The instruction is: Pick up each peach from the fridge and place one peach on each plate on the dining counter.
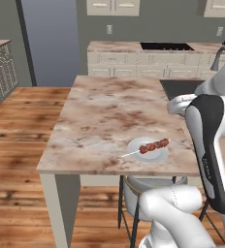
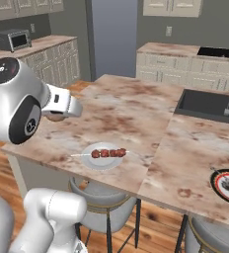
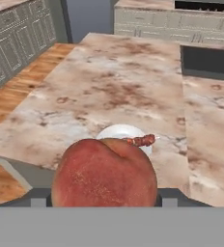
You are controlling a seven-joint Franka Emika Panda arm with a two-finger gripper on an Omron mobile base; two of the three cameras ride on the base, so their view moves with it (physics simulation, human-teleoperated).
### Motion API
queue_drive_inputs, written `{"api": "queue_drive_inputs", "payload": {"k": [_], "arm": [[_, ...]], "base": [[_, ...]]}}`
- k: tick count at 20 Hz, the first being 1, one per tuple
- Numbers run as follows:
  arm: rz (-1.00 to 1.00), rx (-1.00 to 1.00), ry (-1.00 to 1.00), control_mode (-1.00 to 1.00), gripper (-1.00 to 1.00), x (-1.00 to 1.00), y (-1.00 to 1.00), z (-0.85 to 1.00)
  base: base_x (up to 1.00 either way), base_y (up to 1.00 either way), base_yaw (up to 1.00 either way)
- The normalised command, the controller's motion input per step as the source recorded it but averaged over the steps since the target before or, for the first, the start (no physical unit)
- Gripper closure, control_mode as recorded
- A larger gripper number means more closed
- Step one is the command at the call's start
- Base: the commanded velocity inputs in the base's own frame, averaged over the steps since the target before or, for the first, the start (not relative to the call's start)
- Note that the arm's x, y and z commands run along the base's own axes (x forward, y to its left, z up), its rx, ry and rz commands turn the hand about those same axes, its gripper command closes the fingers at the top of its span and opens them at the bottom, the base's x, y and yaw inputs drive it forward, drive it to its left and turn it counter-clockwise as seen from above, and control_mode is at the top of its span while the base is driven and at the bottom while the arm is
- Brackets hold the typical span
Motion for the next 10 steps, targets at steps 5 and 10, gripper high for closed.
{"api": "queue_drive_inputs", "payload": {"k": [5, 10], "arm": [[0.04, 0.0, 0.19, -1.0, 1.0, 0.5, 0.0, -0.95], [0.0, -0.01, 0.11, -1.0, 1.0, 0.83, -0.23, -0.99]], "base": [[0.0, 0.0, 0.0], [0.0, 0.0, 0.0]]}}
